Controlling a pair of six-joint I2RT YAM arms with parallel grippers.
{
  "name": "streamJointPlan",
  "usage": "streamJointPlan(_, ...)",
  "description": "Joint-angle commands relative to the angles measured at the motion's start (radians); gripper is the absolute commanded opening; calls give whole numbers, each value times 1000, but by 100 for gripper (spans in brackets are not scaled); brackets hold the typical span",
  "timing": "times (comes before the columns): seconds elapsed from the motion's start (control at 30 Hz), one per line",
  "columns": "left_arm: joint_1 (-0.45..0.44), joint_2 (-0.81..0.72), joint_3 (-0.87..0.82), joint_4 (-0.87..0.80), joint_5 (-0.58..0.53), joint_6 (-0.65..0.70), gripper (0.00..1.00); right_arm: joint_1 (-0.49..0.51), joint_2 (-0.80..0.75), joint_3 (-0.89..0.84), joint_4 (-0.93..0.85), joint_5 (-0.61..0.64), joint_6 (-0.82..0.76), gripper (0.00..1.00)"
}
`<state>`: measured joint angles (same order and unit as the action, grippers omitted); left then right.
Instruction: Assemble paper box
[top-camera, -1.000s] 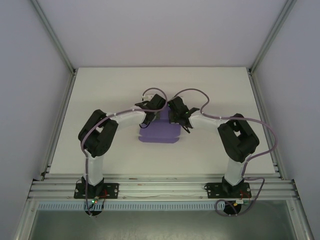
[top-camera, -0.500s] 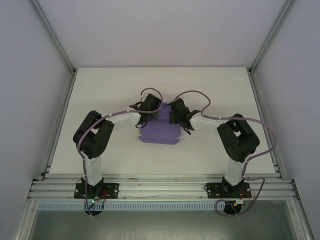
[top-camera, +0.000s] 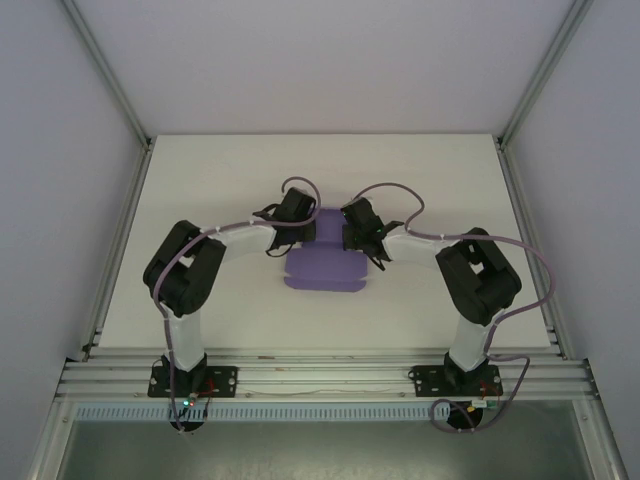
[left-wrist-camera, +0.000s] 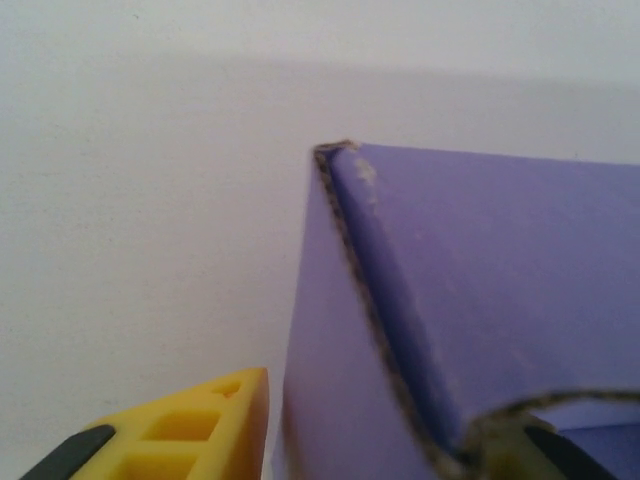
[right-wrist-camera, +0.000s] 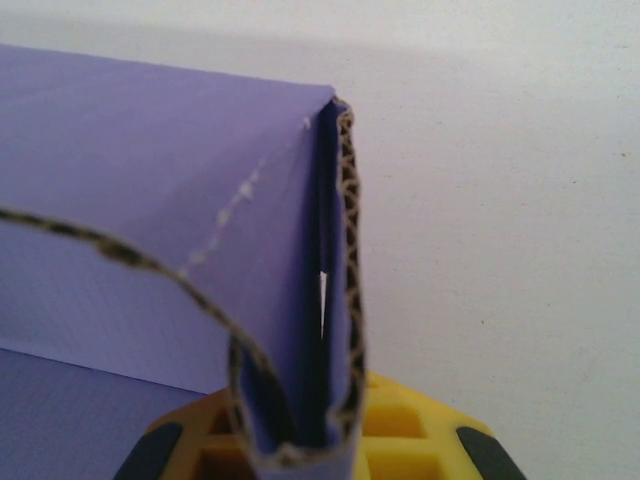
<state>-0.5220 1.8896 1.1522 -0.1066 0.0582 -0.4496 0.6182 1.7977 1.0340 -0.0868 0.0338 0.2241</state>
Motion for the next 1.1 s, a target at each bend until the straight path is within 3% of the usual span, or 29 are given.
streamJointPlan(0.0, -6, -61, -16, 7, 56, 12, 49, 13, -26, -7, -35, -41, -16, 0)
streamJointPlan(0.3, 19, -201, -55, -25, 102, 14, 99, 9, -26, 25, -79, -68, -6, 0)
streamJointPlan(0.53, 103, -375, -172, 13, 197, -15, 100, -38, -26, 132, -308, -161, -70, 0)
streamJointPlan(0.7, 169, -562, -290, 58, 251, -30, 100, -66, -1, 261, -596, -194, -307, 0)
streamJointPlan(0.83, 206, -683, -351, 11, 177, -25, 100, -69, 57, 410, -823, -104, -591, 0)
streamJointPlan(1.0, 254, -766, -423, -20, 114, -27, 100, -18, 70, 494, -939, 33, -1145, 0)
streamJointPlan(1.07, 268, -783, -441, -28, 114, -27, 100, 10, 104, 565, -966, 144, -1245, 2)
